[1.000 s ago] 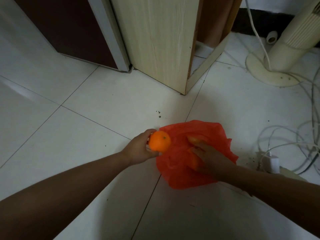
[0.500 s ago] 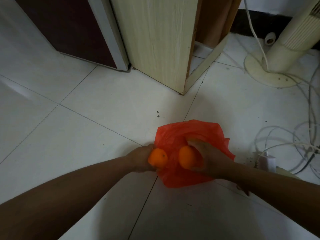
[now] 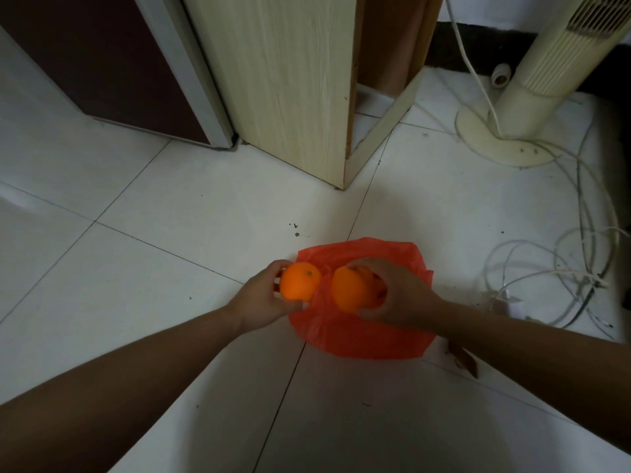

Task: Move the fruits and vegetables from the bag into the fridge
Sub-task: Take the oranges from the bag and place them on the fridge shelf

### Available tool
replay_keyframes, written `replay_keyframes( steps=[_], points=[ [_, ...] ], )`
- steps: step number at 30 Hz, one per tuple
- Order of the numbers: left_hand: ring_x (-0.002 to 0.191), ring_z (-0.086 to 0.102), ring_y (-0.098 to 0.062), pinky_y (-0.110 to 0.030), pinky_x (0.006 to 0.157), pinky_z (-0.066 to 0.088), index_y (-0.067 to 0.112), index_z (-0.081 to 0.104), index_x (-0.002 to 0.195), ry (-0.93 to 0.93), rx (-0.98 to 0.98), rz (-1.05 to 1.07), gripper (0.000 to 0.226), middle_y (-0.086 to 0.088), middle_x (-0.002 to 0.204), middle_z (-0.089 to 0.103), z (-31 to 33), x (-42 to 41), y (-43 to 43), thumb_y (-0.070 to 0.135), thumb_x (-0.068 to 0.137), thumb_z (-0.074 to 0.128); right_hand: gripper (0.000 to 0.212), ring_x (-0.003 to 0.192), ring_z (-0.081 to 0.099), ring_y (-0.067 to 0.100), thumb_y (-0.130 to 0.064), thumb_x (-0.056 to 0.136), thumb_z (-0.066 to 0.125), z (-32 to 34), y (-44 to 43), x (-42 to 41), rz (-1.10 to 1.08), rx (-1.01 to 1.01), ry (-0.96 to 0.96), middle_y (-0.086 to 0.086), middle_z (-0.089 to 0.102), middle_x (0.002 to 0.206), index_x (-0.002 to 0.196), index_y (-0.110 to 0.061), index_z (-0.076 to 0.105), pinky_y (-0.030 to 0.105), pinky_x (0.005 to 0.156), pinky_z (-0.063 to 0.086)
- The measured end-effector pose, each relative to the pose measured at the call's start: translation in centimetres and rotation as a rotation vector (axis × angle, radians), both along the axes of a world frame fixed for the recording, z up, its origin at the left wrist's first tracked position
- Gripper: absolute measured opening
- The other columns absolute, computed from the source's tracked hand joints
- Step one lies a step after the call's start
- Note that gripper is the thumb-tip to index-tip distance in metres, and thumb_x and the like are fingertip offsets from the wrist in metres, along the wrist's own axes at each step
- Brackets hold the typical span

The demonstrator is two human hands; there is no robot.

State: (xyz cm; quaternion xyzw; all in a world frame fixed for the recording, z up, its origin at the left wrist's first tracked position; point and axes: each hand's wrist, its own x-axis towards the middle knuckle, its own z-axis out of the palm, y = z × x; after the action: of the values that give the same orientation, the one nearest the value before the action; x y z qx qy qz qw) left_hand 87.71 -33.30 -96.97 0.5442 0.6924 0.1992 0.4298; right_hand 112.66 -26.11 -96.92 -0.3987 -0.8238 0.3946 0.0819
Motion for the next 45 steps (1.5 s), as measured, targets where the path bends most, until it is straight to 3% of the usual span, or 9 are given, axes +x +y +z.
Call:
replay_keyframes(
  steps=[7, 11, 17, 20, 25, 31, 36, 40, 45],
  points=[
    [0.100, 0.053, -0.014, -0.017, 0.070, 0.042, 0.024, 0.039, 0.129, -0.023, 0.102, 0.174, 0.071, 0.007, 0.120, 0.046, 0.9, -0.5, 0.7, 0.029, 0.071, 0.080, 0.097, 0.121, 0.036, 0.012, -0.042, 0.065, 0.080, 0.8, 0.3, -0.1, -0.064, 0.005, -0.055, -0.003, 0.031, 0.142, 0.142, -0.029, 0.022, 0.035, 0.098, 0.043],
    [0.101, 0.053, -0.015, -0.025, 0.076, 0.043, 0.022, 0.037, 0.132, -0.013, 0.092, 0.216, 0.074, 0.007, 0.120, 0.044, 0.9, -0.9, 0.8, 0.030, 0.071, 0.079, 0.089, 0.123, 0.033, 0.015, -0.041, 0.067, 0.080, 1.5, 0.4, -0.4, -0.056, 0.032, -0.088, -0.002, 0.026, 0.143, 0.139, -0.025, 0.030, 0.029, 0.096, 0.037],
    [0.102, 0.054, -0.015, -0.019, 0.073, 0.044, 0.023, 0.039, 0.131, -0.068, 0.091, 0.191, 0.072, 0.006, 0.121, 0.046, 1.8, -0.5, 1.2, 0.031, 0.072, 0.079, 0.088, 0.123, 0.040, 0.018, -0.041, 0.066, 0.081, 1.9, 0.7, -0.5, -0.091, 0.020, -0.028, -0.001, 0.036, 0.141, 0.137, -0.027, 0.032, 0.038, 0.099, 0.042],
    [0.101, 0.054, -0.014, -0.023, 0.078, 0.046, 0.024, 0.039, 0.132, -0.083, 0.100, 0.218, 0.072, 0.005, 0.124, 0.045, 2.2, -0.8, 1.7, 0.033, 0.072, 0.078, 0.087, 0.116, 0.043, 0.014, -0.043, 0.064, 0.081, 2.1, 1.4, -0.7, -0.123, 0.023, -0.011, -0.002, 0.040, 0.137, 0.135, -0.026, 0.035, 0.027, 0.088, 0.042],
    [0.101, 0.052, -0.013, -0.015, 0.069, 0.040, 0.024, 0.037, 0.132, 0.033, 0.068, 0.111, 0.076, 0.010, 0.119, 0.042, 6.5, -1.9, 2.8, 0.034, 0.069, 0.080, 0.085, 0.115, 0.044, 0.017, -0.049, 0.065, 0.077, 4.6, 1.2, -0.4, -0.118, 0.006, -0.094, -0.001, 0.040, 0.136, 0.136, -0.028, 0.035, 0.033, 0.090, 0.045],
    [0.102, 0.051, -0.013, -0.019, 0.069, 0.042, 0.026, 0.040, 0.128, -0.032, 0.037, 0.175, 0.073, 0.012, 0.122, 0.042, 18.5, -1.1, 1.9, 0.035, 0.068, 0.081, 0.081, 0.113, 0.041, 0.011, -0.032, 0.067, 0.081, 17.1, -0.7, -1.2, -0.276, -0.036, -0.031, 0.002, 0.040, 0.133, 0.136, -0.023, 0.038, 0.028, 0.089, 0.037],
    [0.104, 0.052, -0.012, -0.018, 0.070, 0.043, 0.024, 0.043, 0.125, -0.157, 0.065, 0.402, 0.069, 0.010, 0.120, 0.046, 32.8, 1.1, -0.7, 0.033, 0.068, 0.081, 0.086, 0.115, 0.048, 0.018, -0.032, 0.064, 0.082, 32.0, -4.6, -1.7, -0.481, -0.209, 0.071, -0.007, 0.044, 0.128, 0.136, -0.029, 0.034, 0.044, 0.091, 0.049],
    [0.106, 0.053, -0.012, -0.017, 0.067, 0.043, 0.027, 0.043, 0.128, -0.240, 0.098, 0.563, 0.068, 0.009, 0.125, 0.046, 44.8, 2.9, -4.2, 0.033, 0.070, 0.079, 0.075, 0.108, 0.053, 0.019, -0.033, 0.061, 0.084, 45.0, -7.8, -1.4, -0.534, -0.242, 0.127, -0.010, 0.048, 0.119, 0.123, -0.031, 0.043, 0.046, 0.085, 0.053],
    [0.102, 0.053, -0.011, -0.017, 0.066, 0.044, 0.036, 0.042, 0.123, -0.314, 0.162, 0.725, 0.062, 0.009, 0.127, 0.044, 57.9, 5.3, -8.7, 0.031, 0.073, 0.077, 0.070, 0.100, 0.052, 0.007, -0.030, 0.064, 0.082, 59.1, -11.2, 0.3, -0.526, -0.269, 0.218, -0.008, 0.049, 0.120, 0.123, -0.030, 0.044, 0.031, 0.076, 0.054]
  ],
)
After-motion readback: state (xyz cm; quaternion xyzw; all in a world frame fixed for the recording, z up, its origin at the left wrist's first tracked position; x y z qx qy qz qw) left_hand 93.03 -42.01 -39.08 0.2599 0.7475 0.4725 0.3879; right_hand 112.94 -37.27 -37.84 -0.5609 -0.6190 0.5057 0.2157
